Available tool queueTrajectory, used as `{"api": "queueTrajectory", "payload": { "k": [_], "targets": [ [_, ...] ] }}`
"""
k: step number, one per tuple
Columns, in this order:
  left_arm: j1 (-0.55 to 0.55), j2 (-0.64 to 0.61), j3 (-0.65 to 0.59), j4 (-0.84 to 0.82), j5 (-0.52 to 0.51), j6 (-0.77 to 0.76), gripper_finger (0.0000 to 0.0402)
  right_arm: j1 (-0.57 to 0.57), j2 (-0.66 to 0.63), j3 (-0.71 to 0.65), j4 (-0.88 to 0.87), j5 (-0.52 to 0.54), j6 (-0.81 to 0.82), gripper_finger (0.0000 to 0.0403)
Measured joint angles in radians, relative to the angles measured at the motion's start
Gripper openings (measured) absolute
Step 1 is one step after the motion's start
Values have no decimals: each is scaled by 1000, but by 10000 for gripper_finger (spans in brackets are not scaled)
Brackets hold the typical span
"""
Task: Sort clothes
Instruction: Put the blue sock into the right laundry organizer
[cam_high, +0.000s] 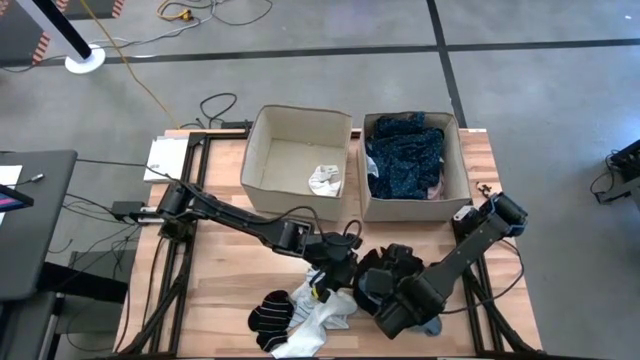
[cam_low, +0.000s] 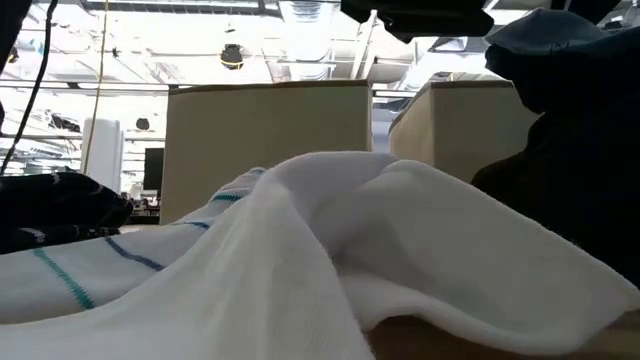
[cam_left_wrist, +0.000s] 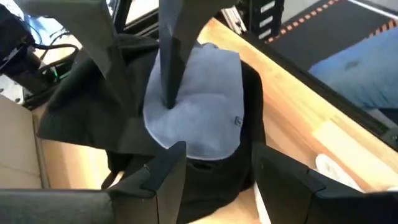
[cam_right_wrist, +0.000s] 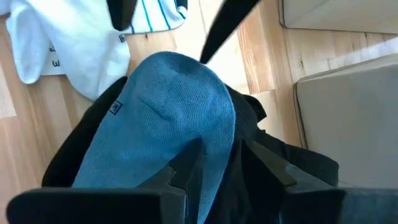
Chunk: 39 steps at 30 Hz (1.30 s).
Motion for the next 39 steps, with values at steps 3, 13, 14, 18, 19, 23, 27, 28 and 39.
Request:
{"api": "queueTrajectory", "payload": {
  "k": [3, 13, 14, 18, 19, 23, 27, 28, 39],
  "targets": [
    [8, 0, 0, 13, -1, -33, 179, 3, 0, 0, 3, 0, 0, 126],
    [53, 19, 0, -29, 86, -153, 179, 4, 0, 0, 8, 0, -15, 126],
    [53, 29, -2, -32, 112, -156, 179, 4, 0, 0, 10, 0, -19, 125],
    [51, 45, -2, -4, 151, -166, 179, 2, 0, 0, 12, 0, -26, 124],
    [51, 52, -1, 22, 166, -165, 179, 2, 0, 0, 10, 0, -26, 123],
    [50, 60, -1, 34, 182, -169, 179, 2, 0, 0, 10, 0, -26, 123],
    [53, 52, -1, 37, 172, -170, 179, 2, 0, 0, 14, 0, -26, 123],
    [53, 48, -1, 37, 172, -170, 178, 2, 0, 0, 13, 0, -26, 123],
    [53, 40, 0, 104, 169, -188, 178, 2, 0, 0, 10, 0, -27, 123]
  ]
}}
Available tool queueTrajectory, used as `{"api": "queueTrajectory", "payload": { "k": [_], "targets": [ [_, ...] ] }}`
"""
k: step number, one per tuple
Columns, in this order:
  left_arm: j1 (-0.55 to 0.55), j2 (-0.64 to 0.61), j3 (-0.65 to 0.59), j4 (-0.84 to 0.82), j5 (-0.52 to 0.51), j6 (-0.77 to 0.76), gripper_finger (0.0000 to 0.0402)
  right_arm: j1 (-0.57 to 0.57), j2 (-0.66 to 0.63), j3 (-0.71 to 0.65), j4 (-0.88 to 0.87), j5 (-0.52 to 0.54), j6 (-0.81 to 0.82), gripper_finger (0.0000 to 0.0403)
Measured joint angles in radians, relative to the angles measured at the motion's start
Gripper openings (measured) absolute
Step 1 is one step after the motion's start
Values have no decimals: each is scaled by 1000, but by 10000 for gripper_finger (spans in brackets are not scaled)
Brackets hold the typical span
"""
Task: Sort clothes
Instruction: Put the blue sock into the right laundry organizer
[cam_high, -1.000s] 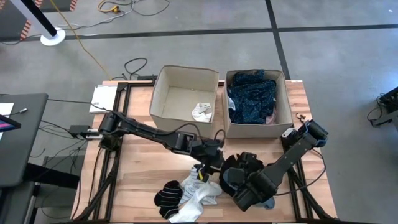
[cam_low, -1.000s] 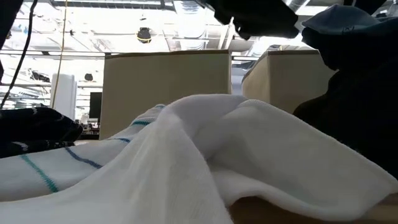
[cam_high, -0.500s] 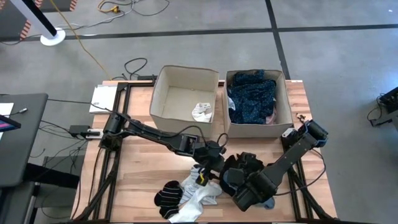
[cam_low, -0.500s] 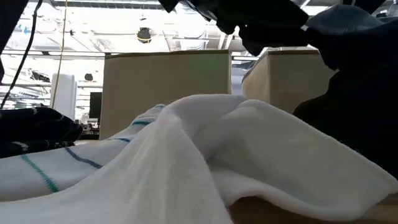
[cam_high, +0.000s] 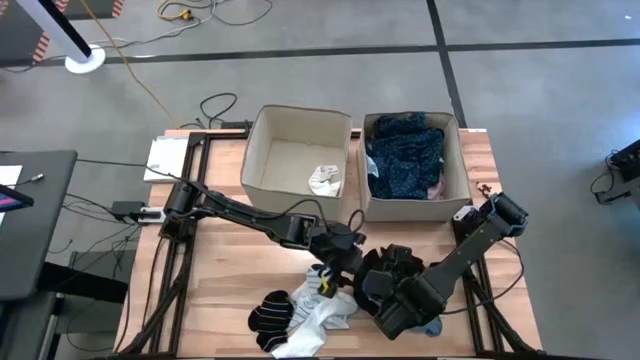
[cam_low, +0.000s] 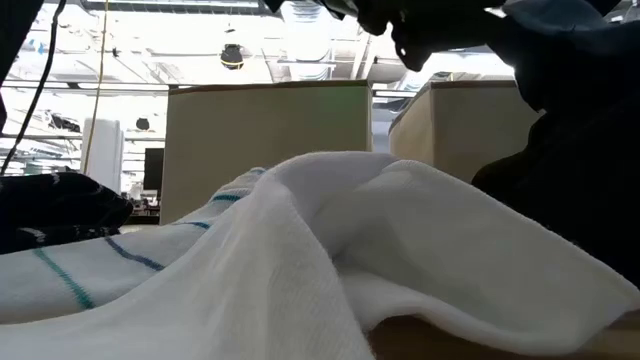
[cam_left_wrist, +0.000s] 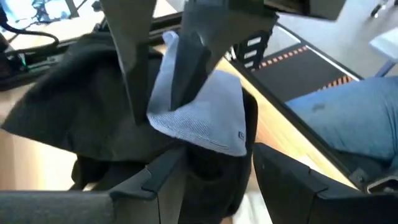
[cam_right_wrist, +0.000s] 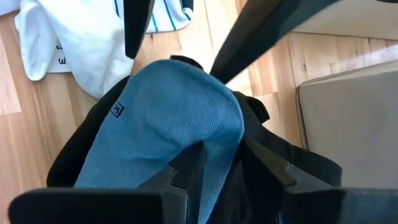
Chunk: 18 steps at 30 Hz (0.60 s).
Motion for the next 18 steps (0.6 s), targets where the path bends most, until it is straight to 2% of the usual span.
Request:
{"api": "queueTrajectory", "payload": {
  "k": [14, 18],
  "targets": [
    [0, 9, 1, 66, -78, -15, 177, -1, 0, 0, -1, 0, 0, 123],
    [0, 48, 1, 94, -81, -13, 159, -7, 0, 1, 0, 0, 0, 123]
  ]
}}
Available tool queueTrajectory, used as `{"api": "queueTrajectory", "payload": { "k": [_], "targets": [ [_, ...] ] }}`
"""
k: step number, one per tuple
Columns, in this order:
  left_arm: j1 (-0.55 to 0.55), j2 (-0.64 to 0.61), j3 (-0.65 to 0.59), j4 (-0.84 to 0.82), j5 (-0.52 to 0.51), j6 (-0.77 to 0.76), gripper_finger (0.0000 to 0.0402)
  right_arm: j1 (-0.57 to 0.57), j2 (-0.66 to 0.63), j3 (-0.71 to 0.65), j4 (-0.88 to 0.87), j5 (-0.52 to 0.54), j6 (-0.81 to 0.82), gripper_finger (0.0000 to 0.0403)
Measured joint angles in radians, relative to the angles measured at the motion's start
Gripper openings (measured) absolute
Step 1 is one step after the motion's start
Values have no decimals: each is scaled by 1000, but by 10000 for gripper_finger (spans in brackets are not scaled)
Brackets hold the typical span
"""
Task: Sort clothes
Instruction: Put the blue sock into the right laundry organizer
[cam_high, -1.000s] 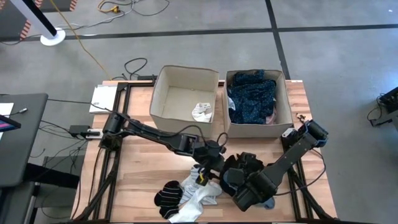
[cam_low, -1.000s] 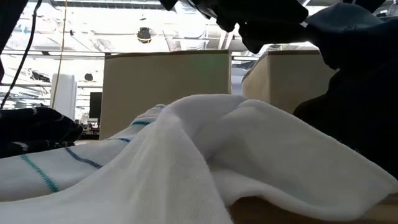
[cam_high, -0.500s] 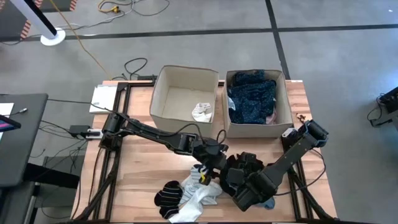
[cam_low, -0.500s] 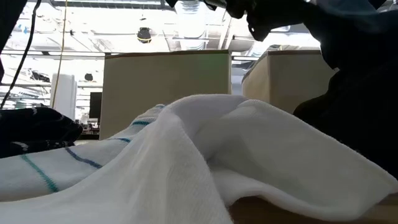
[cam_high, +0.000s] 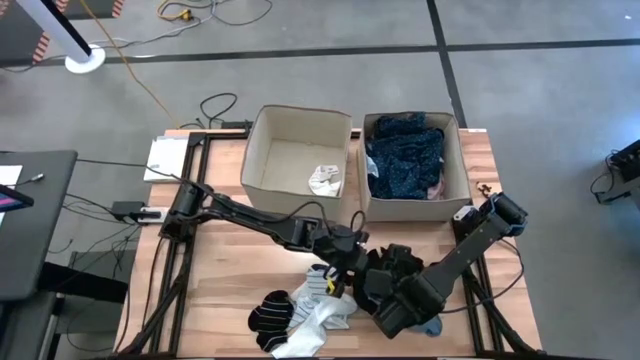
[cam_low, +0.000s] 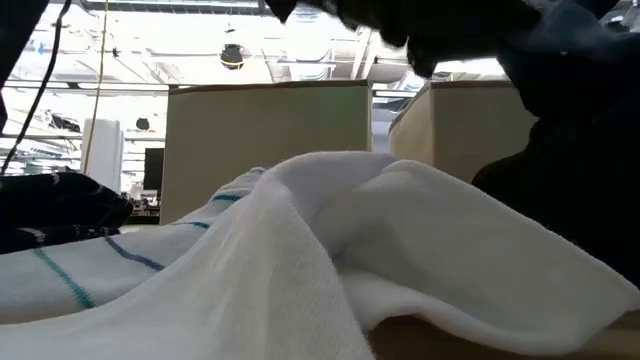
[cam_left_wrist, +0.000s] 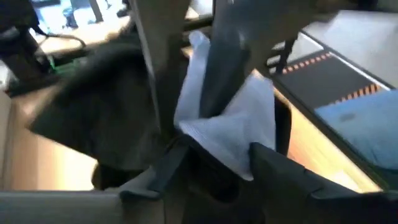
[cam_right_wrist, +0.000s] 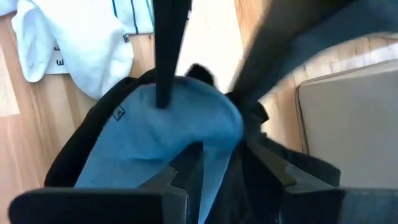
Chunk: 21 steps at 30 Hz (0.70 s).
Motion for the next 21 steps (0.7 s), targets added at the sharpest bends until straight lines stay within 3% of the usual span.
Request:
{"api": "queueTrajectory", "payload": {
  "k": [10, 18, 21],
  "targets": [
    [-1, 17, 2, -22, 0, 111, 12, -6, 0, 0, -16, 0, 1, 123],
    [1, -11, 20, -130, -13, 214, 4, 6, 0, 1, -79, -31, 33, 125],
    [2, -38, 20, -177, -15, 251, 3, 20, -7, 1, -142, -32, 85, 144]
  ]
}}
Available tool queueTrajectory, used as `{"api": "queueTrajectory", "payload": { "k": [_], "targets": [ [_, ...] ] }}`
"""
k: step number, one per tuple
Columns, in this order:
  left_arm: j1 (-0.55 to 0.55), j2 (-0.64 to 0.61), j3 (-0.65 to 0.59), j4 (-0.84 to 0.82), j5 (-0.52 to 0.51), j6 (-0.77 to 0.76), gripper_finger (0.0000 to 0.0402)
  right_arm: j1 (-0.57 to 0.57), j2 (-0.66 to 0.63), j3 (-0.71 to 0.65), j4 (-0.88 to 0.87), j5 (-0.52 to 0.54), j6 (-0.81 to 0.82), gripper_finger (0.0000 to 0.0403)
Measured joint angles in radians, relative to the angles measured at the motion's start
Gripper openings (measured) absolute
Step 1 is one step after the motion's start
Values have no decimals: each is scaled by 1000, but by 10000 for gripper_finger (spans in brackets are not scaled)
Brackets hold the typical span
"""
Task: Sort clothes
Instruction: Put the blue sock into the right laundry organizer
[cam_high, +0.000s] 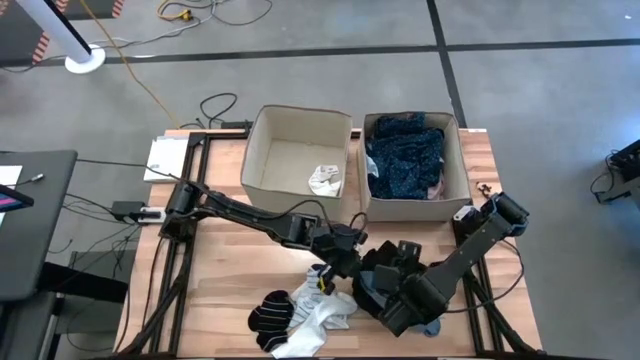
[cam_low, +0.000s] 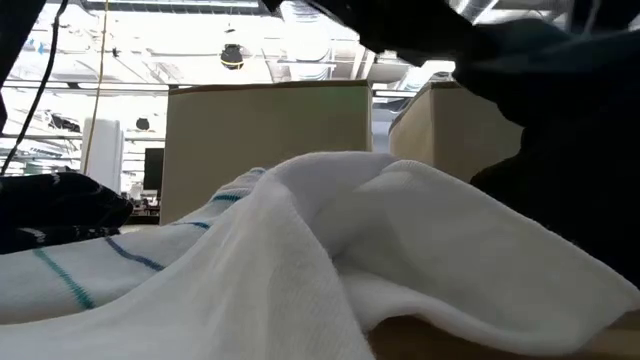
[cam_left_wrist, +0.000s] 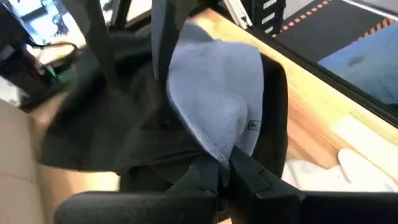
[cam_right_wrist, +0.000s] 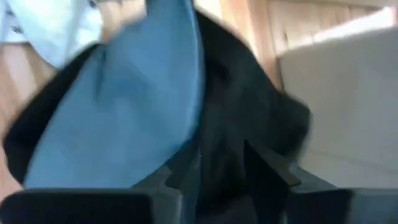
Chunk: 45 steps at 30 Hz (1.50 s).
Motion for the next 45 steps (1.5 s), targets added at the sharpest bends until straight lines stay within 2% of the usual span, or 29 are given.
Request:
{"api": "queueTrajectory", "payload": {
  "k": [4, 7, 10, 13, 19, 26, 32, 35, 37, 39, 43, 45],
  "targets": [
    [1, -50, 0, -84, -64, 69, 3, 21, -23, 0, -26, 1, 66, 198],
    [1, -95, 0, -178, -161, 135, 2, 35, -40, 0, -14, 2, 108, 241],
    [7, -154, 1, -253, -257, 189, 2, 56, -47, 0, 29, 2, 116, 264],
    [17, -208, 1, -319, -301, 208, 1, 78, -47, -1, 107, 13, 89, 269],
    [32, -287, -1, -434, -304, 191, 1, 85, -47, -57, 216, 93, 74, 270],
    [35, -285, -2, -504, -247, 164, 1, 45, -47, -201, 336, 199, 68, 270],
    [35, -282, -3, -509, -246, 148, 3, 1, -46, -286, 445, 251, 3, 268],
    [35, -282, -3, -510, -247, 147, 4, -7, -46, -294, 458, 308, -15, 247],
    [37, -282, -3, -514, -247, 147, 4, -6, -46, -294, 466, 340, -35, 214],
    [41, -282, -3, -521, -247, 147, 5, -1, -46, -291, 464, 354, -51, 165],
    [60, -282, -3, -551, -247, 144, 5, 14, -46, -271, 461, 354, -89, 42],
    [70, -282, -3, -563, -247, 140, 5, 27, -46, -253, 448, 354, -105, 15]
  ]
}}
